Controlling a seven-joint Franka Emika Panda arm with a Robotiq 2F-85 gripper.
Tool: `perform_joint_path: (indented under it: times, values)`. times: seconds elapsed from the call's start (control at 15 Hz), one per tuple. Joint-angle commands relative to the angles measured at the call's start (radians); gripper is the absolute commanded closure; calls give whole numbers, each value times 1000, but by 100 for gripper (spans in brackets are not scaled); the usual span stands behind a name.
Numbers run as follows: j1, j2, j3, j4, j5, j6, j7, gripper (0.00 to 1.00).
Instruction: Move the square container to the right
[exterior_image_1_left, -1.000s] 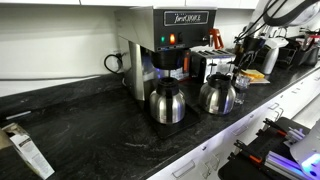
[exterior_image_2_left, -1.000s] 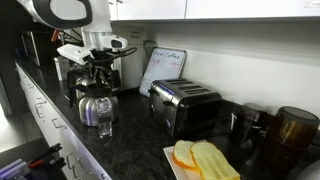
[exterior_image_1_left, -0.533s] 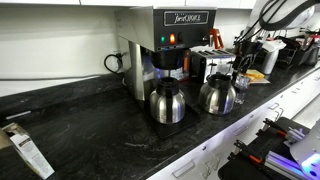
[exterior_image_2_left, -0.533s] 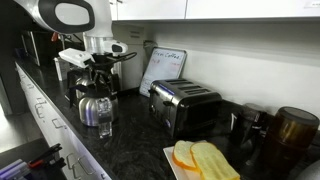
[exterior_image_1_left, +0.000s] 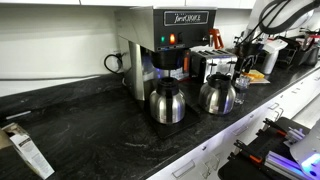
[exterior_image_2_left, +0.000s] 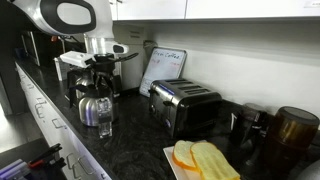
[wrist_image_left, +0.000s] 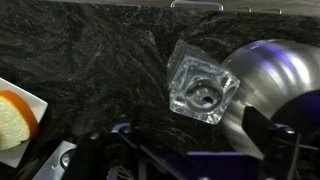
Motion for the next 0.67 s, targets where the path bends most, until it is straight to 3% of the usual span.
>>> perform_joint_path:
  times: [0.0, 0.27, 0.6]
  values:
    - [-31, 6, 20, 1, -23, -11, 15, 0]
    - [17, 30, 7, -2, 56, -6, -1, 0]
    - [20, 62, 19, -6, 79, -11, 14, 0]
